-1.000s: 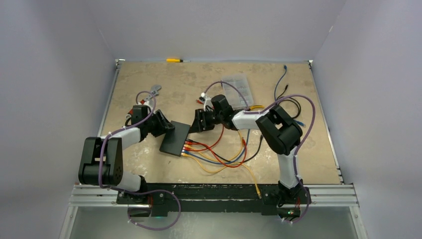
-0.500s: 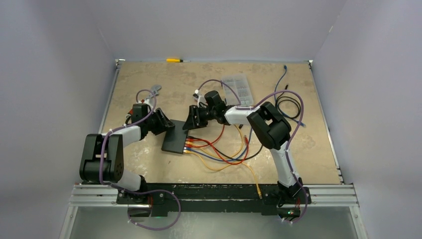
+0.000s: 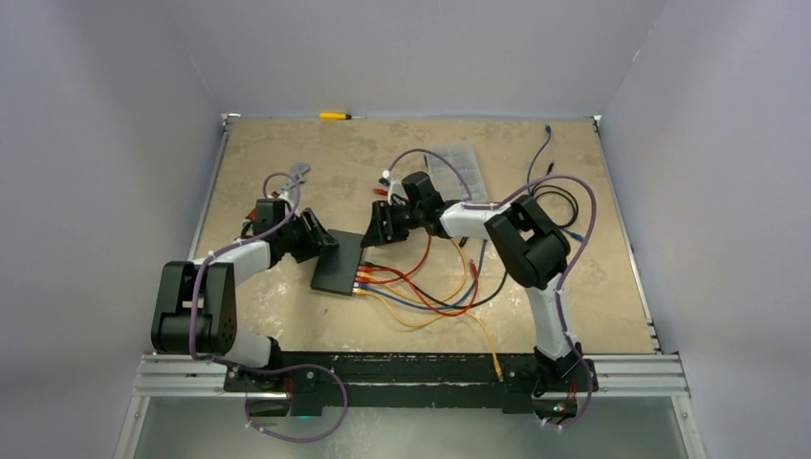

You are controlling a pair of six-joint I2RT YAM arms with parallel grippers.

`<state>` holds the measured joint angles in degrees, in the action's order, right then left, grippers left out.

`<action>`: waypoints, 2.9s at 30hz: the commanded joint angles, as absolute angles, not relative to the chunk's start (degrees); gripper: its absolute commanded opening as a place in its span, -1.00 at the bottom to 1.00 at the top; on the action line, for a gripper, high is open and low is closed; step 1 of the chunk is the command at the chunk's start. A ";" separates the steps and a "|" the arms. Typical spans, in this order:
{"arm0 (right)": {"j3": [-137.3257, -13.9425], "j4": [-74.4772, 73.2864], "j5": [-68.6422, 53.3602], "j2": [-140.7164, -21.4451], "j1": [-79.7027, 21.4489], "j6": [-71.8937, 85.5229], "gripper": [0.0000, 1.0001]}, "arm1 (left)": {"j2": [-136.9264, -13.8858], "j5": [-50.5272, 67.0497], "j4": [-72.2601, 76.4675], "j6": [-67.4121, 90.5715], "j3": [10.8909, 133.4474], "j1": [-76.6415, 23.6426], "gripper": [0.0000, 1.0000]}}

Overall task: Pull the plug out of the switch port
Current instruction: Pull the connector from the switch port.

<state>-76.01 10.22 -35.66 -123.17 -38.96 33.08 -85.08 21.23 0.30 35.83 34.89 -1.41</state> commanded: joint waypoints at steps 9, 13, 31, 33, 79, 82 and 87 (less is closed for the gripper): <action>-67.87 7.54 -40.33 -114.06 -33.93 25.93 0.17 | -78.69 20.53 -7.66 37.33 28.33 -1.94 0.11; -65.89 8.98 -42.67 -114.29 -33.94 26.18 0.07 | -78.64 20.50 -7.56 37.39 28.30 -1.94 0.11; -67.11 13.71 -47.37 -121.21 -35.97 31.02 -0.09 | -80.66 20.40 -6.47 36.92 28.14 -1.94 0.07; -67.58 13.44 -47.42 -121.57 -36.12 31.03 -0.09 | -80.81 20.42 -6.34 36.83 28.13 -1.96 0.07; -68.24 5.79 -46.92 -121.01 -38.21 27.98 0.00 | -81.58 20.46 -5.54 36.61 28.04 -1.98 0.06; -69.21 7.56 -48.41 -122.56 -38.36 29.34 0.00 | -81.58 20.50 -5.57 36.73 27.96 -1.97 0.06; -71.24 9.73 -50.25 -125.25 -39.04 31.17 -0.02 | -81.58 20.58 -5.51 36.79 27.95 -1.96 0.06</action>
<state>-69.38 8.78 -50.43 -122.13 -38.02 30.61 -79.40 21.30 -0.95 36.93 30.11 -1.61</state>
